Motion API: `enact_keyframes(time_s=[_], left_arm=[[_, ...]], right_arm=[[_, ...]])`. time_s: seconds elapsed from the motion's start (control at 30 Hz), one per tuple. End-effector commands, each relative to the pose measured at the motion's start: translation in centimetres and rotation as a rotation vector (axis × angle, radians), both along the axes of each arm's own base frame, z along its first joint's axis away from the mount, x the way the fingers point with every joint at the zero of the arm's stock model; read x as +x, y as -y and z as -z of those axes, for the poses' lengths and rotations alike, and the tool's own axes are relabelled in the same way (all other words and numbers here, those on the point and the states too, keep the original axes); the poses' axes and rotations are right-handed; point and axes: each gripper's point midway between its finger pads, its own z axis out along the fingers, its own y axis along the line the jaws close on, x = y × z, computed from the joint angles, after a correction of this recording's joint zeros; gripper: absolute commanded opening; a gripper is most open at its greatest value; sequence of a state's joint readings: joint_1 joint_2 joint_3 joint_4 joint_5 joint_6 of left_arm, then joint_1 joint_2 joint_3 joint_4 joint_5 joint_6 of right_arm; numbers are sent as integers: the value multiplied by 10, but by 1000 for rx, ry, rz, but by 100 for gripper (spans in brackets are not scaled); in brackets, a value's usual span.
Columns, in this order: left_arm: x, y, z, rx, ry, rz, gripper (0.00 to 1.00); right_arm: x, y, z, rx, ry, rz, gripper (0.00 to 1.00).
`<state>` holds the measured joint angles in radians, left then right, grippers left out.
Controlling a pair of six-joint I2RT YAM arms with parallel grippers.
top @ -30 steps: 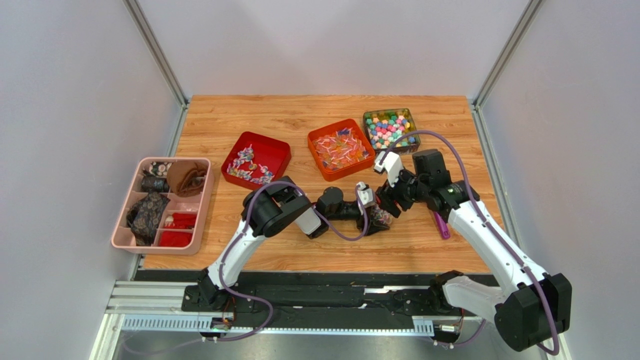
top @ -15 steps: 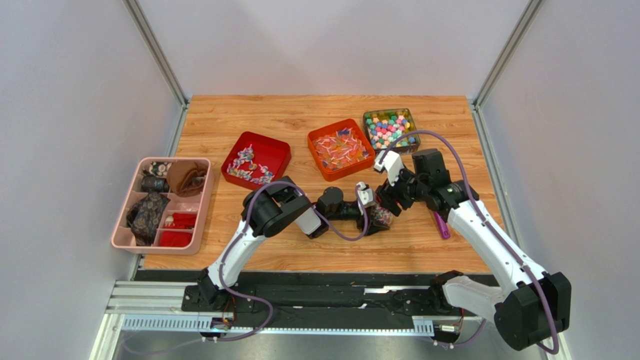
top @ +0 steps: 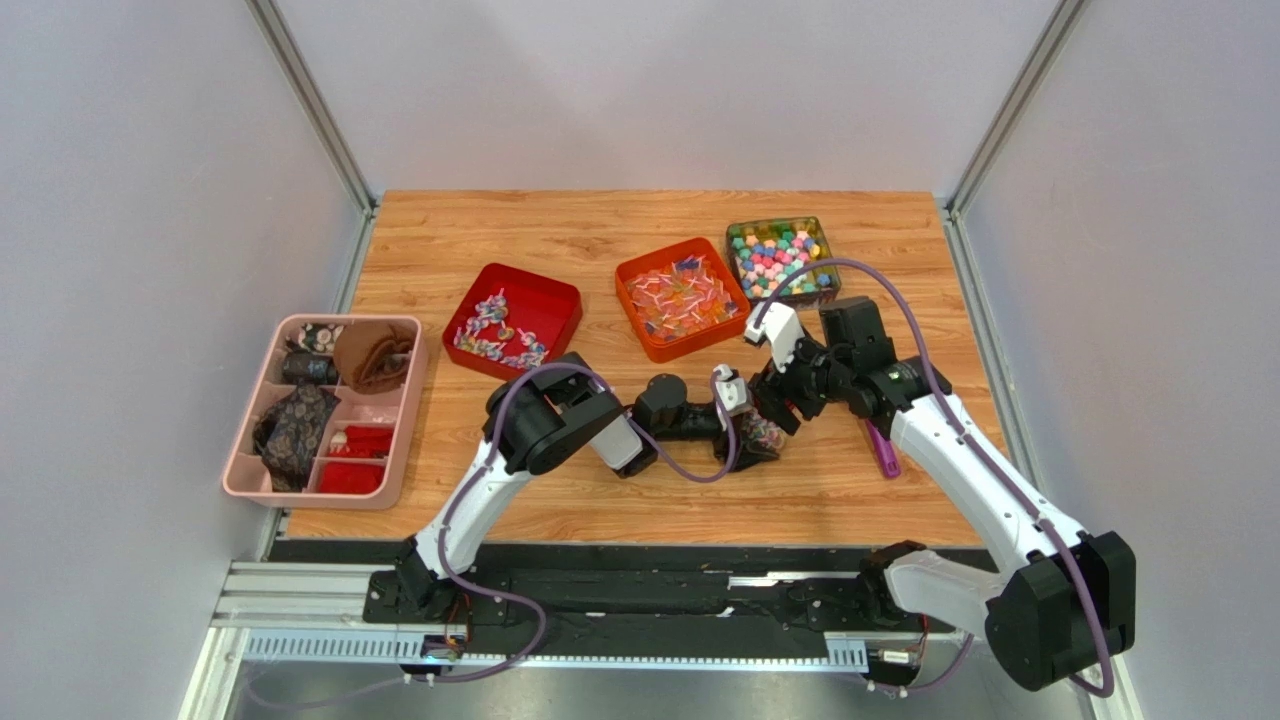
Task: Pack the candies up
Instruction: Screw the bottle lid onto the packing bottle.
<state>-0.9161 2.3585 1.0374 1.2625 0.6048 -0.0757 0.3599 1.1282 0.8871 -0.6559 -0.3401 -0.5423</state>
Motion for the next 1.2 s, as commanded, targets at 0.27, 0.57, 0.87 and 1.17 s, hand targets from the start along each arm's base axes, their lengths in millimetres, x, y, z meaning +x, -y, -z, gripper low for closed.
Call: enact_keyframes(time_s=[0.27, 0.57, 0.87, 1.17], left_arm=[[-7, -4, 29, 77, -76, 13, 58], [-7, -4, 29, 78, -72, 14, 58], [-9, -4, 33, 95, -29, 9, 53], [-8, -3, 37, 111, -22, 2, 53]], right_arm=[[-14, 7, -15, -17, -51, -8, 94], [1, 16, -40, -6, 17, 39, 93], [32, 10, -42, 135, -109, 58, 58], [27, -2, -21, 171, -260, 10, 47]])
